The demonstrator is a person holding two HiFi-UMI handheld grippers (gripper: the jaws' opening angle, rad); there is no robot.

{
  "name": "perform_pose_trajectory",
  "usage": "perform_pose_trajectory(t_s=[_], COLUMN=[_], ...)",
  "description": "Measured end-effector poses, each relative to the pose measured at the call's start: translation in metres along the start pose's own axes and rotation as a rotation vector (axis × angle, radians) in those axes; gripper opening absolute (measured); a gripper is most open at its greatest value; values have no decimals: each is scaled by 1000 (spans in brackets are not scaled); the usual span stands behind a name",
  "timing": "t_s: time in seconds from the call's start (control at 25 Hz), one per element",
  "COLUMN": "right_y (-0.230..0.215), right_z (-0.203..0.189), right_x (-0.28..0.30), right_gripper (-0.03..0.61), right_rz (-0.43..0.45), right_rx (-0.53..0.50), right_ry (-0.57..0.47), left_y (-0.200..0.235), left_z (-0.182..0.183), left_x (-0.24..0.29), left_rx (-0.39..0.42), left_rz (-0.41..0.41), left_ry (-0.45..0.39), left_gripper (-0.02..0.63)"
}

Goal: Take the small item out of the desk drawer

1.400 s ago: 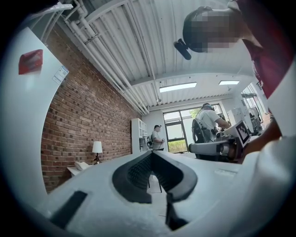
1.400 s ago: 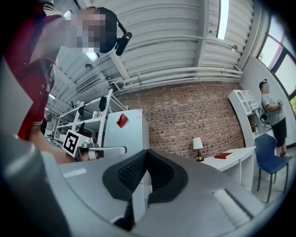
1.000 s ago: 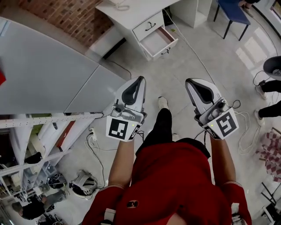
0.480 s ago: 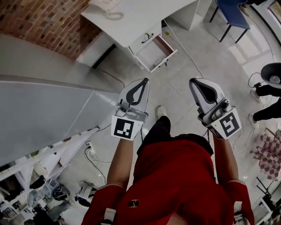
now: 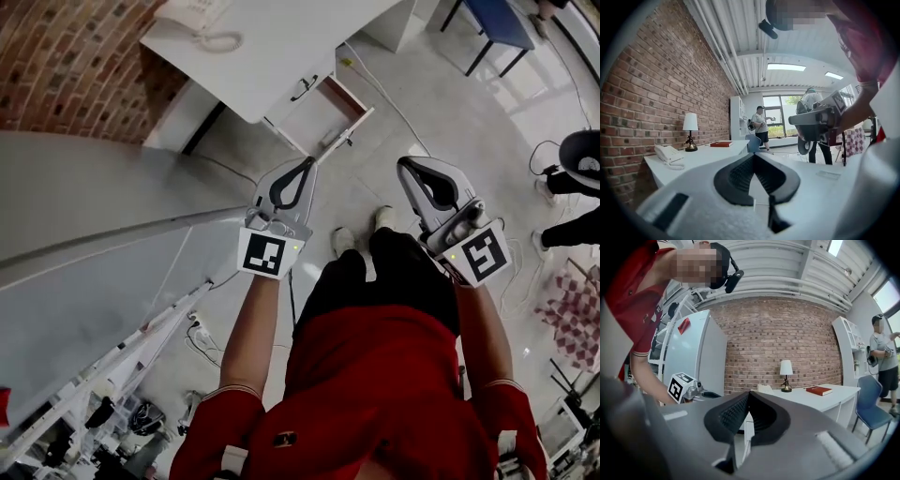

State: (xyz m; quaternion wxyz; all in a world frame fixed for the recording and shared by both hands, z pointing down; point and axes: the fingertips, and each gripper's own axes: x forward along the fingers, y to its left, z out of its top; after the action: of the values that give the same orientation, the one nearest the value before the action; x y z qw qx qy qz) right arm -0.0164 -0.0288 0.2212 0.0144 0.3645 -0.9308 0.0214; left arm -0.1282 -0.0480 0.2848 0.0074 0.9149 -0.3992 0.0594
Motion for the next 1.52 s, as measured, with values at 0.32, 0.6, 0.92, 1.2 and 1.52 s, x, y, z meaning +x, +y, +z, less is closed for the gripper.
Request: perform_pose_trajectory(t_s=[0.32, 0.6, 0.92, 1.2, 1.52], right_y=[-56, -98, -148, -176, -203], right_z=[-60, -120, -188, -238, -276], right_x=[36, 66, 92, 122, 130], right_gripper=[8, 8, 8, 8, 8], right_rz=[33, 62, 107, 140, 147], right_rx=[23, 44, 70, 82, 110], right_ry=[40, 70, 112, 138, 181], left_y=[29, 56, 79, 89, 91], left_z=[-93, -209, -314, -394, -469], left_x=[74, 132, 181, 207, 234], left_rx=[-3, -32, -93, -95, -124], left_rz=[-24, -59, -72, -126, -217], left_ry=[182, 366, 527, 673, 836], left_gripper=[2, 2, 25, 61, 117])
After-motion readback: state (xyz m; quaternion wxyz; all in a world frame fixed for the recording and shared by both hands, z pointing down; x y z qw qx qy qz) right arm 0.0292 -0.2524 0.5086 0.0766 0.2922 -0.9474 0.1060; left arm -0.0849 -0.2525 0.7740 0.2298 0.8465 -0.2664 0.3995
